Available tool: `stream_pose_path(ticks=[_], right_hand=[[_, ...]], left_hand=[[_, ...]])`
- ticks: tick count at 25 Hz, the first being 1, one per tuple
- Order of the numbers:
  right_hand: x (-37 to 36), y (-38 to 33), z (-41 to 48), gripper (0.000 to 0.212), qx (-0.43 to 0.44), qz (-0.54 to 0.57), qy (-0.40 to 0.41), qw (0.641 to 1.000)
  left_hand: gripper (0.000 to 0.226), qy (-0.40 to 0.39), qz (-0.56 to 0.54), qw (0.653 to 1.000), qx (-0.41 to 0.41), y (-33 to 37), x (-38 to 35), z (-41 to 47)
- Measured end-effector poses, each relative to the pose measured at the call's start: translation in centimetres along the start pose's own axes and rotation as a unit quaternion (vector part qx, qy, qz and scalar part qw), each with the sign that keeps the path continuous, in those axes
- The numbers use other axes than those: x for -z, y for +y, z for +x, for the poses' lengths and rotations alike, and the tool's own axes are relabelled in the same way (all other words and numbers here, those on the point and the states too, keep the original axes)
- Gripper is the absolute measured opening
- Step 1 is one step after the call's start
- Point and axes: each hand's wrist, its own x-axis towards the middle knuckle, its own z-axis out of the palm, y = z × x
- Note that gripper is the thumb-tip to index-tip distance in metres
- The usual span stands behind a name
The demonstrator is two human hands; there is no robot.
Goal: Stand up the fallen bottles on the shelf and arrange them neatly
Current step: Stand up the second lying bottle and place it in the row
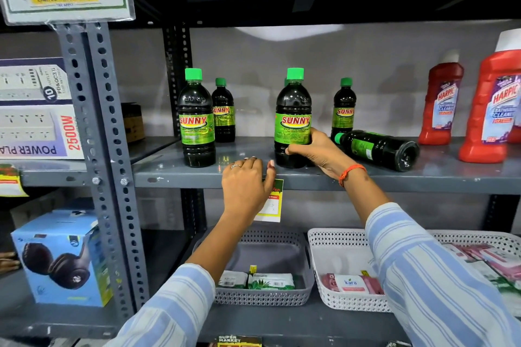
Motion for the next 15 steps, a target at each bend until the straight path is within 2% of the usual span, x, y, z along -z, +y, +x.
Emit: stream_pose_path(ticks=[2, 5, 7, 8, 10, 12, 14, 15], right_hand=[[0.0, -0.2, -0.7, 0.05, 0.001, -0.006, -0.003, 1.0], [0.5, -0.7, -1.6, 0.065, -0.01, 0.059, -0.031, 0.998], [1.7, -1.4, -2.1, 0.075, -0.004, 0.072, 0.028, 0.997], [2.4, -1.5, -2.3, 0.069, 0.023, 0.053, 0.08, 0.995], [4.3, -1.9, -2.8, 0.045, 0.102, -0.023, 0.192, 0.976], [6.5, -1.8, -3.2, 0.03, 0.164, -0.128, 0.278, 0.938], [8.9, -1.0, -3.2, 0.032, 0.164, -0.289, 0.316, 0.889], [9.9, -0.7, -3.3, 0.038, 0.126, -0.384, 0.3, 0.864]], left_hand=[[0.055, -0.021, 0.017, 1.0, -0.006, 0.2, 0.2, 0.1], [0.063, -0.036, 0.018, 0.999, -0.019, 1.2, 0.4, 0.1], [0.068, -0.02, 0.005, 1.0, -0.01, 2.2, 0.2, -0.4], [0.07, -0.006, -0.012, 1.0, -0.004, 2.7, -0.1, -0.8], [0.072, 0.022, -0.046, 0.999, -0.01, 3.8, -0.4, -1.8], [0.07, 0.034, -0.052, 0.997, -0.054, 4.8, -0.9, -2.3], [0.066, 0.024, -0.049, 0.992, -0.109, 5.9, -1.4, -2.3], [0.065, 0.013, -0.044, 0.99, -0.133, 6.5, -1.6, -2.2]])
